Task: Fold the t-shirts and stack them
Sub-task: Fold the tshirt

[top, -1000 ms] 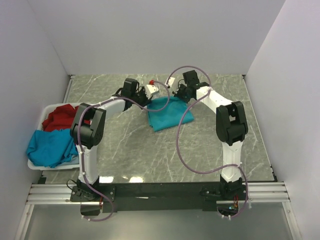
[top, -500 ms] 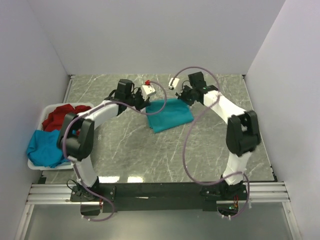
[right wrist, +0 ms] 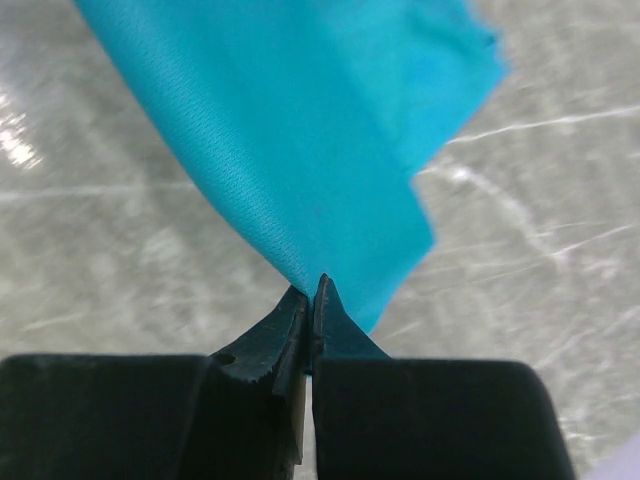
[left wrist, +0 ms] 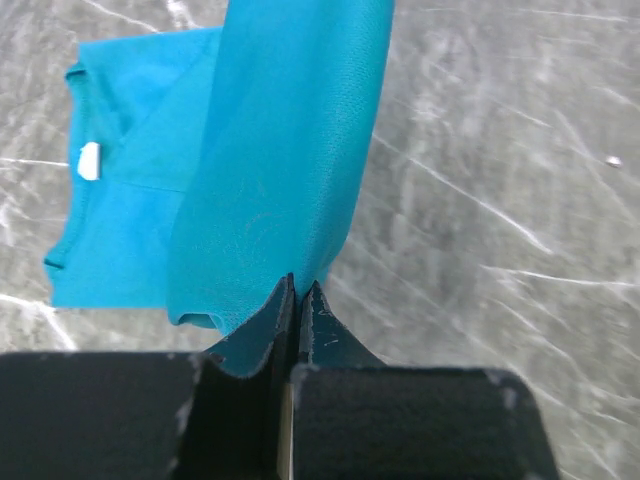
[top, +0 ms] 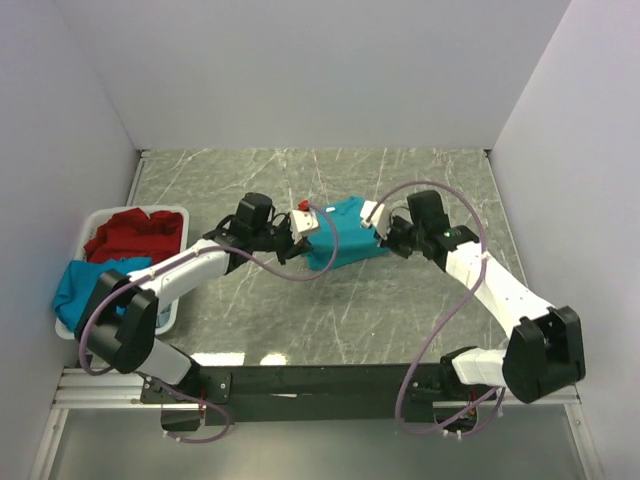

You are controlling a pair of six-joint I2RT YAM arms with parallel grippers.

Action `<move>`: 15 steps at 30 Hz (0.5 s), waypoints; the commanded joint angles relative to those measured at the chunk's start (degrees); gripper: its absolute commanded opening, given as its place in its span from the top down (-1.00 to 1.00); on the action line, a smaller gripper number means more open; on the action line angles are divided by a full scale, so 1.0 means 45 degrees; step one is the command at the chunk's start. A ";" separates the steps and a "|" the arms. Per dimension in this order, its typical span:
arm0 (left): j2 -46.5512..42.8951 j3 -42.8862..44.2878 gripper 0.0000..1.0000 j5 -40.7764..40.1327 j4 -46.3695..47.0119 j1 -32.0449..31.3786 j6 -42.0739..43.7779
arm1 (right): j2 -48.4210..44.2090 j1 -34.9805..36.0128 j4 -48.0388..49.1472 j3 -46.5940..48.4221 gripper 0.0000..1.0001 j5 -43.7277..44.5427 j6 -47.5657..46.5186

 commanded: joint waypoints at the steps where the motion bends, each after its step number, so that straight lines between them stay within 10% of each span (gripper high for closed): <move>1: -0.1232 -0.0392 0.99 0.0146 0.0171 -0.0195 -0.0514 | -0.1177 0.0015 0.0154 -0.0699 1.00 -0.0088 -0.0148; 15: -0.2407 -0.1016 0.99 0.0264 0.0073 -0.1699 -0.1588 | -0.2253 0.0054 0.0290 -0.1539 1.00 -0.0108 0.0028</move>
